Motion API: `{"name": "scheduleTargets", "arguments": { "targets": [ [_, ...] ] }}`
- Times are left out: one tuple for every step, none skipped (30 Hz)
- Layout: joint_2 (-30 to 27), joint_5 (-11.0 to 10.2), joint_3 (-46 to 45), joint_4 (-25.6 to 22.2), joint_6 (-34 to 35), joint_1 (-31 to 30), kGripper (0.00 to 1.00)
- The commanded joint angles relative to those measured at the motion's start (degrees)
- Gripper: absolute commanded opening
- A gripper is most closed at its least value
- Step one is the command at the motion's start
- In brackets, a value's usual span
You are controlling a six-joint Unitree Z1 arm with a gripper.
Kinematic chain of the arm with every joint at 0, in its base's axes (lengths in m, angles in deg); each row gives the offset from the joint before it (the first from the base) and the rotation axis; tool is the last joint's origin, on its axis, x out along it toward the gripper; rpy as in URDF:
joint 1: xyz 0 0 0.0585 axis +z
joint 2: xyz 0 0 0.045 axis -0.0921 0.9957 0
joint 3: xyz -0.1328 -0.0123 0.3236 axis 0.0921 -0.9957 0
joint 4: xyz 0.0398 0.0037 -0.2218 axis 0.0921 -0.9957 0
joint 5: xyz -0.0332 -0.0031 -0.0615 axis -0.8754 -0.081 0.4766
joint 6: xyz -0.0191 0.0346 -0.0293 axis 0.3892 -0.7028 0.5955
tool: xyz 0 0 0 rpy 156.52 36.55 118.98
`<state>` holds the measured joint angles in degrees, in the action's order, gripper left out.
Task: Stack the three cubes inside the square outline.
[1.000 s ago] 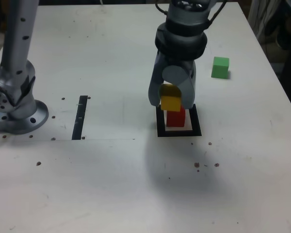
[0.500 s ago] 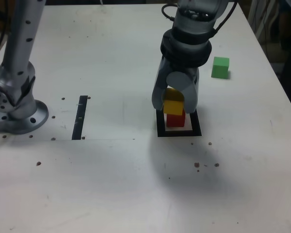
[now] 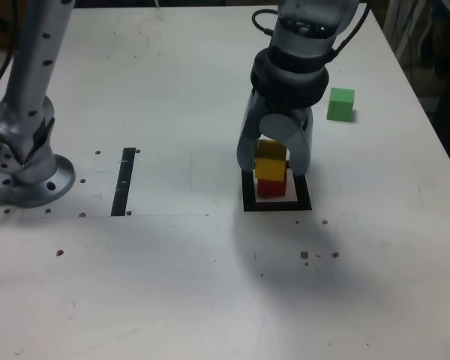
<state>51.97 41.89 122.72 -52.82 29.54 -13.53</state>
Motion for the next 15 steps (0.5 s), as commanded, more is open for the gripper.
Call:
{"name": "scheduleTargets", "arguments": {
  "targets": [
    [0.2, -1.0, 0.3, -0.2, 0.3, 0.2, 0.91],
    [0.2, -1.4, 0.3, -0.3, 0.4, 0.3, 0.92],
    [0.2, -1.8, 0.3, -0.4, 0.5, 0.4, 0.93],
    [0.1, -2.2, 0.3, -0.6, 0.6, 0.4, 0.94],
    [-0.1, -2.7, 0.5, -0.7, 0.6, 0.5, 0.94],
    [-0.3, -3.3, 0.6, -1.0, 0.6, 0.5, 0.95],
    [-0.6, -3.9, 0.9, -1.5, 0.6, 0.6, 0.96],
    [-1.2, -5.1, 1.3, -2.3, 0.5, 0.6, 0.97],
    [-1.8, -6.1, 1.8, -3.1, 0.2, 0.7, 0.98],
    [-2.5, -7.2, 2.3, -3.8, -0.3, 0.8, 0.99],
    [-3.1, -8.3, 2.9, -4.5, -1.1, 1.1, 0.99],
    [-3.6, -9.2, 3.7, -5.1, -2.3, 1.6, 0.99],
    [-4.0, -10.1, 4.5, -5.5, -4.0, 2.2, 0.99],
    [-4.2, -10.7, 5.4, -5.7, -5.9, 2.9, 0.99],
    [-4.3, -11.1, 6.5, -5.9, -8.2, 3.9, 0.99]
  ]
}}
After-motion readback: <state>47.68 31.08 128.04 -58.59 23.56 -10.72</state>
